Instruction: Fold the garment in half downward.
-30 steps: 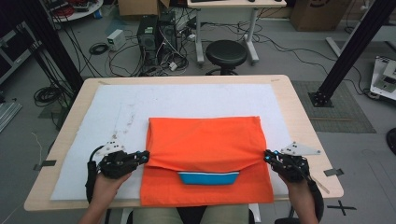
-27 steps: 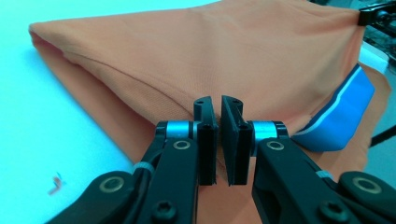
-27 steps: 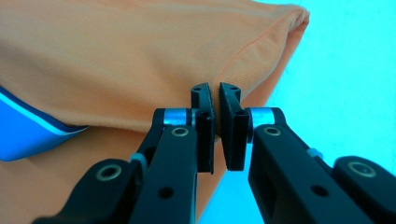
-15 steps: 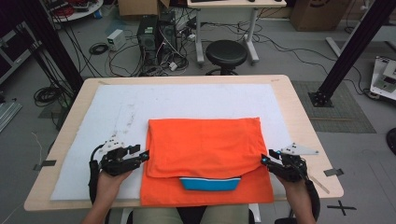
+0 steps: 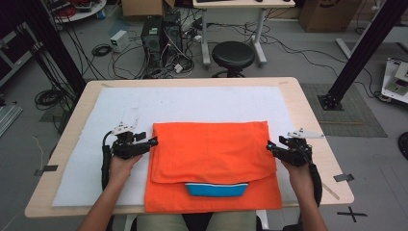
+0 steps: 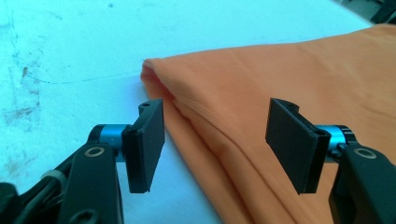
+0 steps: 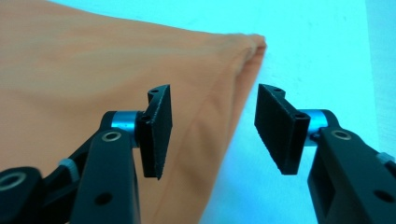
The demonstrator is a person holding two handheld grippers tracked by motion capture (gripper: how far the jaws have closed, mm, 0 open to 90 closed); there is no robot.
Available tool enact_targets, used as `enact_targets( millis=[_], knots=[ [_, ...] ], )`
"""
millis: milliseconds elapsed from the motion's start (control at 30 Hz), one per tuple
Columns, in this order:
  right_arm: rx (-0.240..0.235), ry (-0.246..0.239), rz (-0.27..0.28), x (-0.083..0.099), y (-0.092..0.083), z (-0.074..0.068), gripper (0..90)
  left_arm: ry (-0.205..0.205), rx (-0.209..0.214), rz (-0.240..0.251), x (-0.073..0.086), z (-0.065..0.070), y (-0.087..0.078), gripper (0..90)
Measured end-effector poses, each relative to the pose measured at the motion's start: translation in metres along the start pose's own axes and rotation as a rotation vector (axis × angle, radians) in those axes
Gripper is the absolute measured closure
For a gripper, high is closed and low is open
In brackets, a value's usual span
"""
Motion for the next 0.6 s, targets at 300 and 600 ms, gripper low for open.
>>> enact_targets(
  millis=[300, 600],
  knots=[
    [-0.012, 0.055, -0.118, -0.008, 0.051, 0.013, 37.1, -0.012, -0.005, -0.09, 0.001, -0.007, 0.026, 34.6],
    [-0.043, 0.054, -0.191, -0.002, 0.062, 0.009, 63.2, 0.018, -0.037, -0.118, 0.001, -0.004, 0.03, 74.9]
  ],
)
Point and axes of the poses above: each handheld gripper's, and its own axes: y roughly forward along the jaws, x roughly out of its underside, z roughly to its right, the point moved 7 cm from there along y, roughly forward along the jaws, and after that the axes turned 1 degree about -z, right-handed, at the moved point
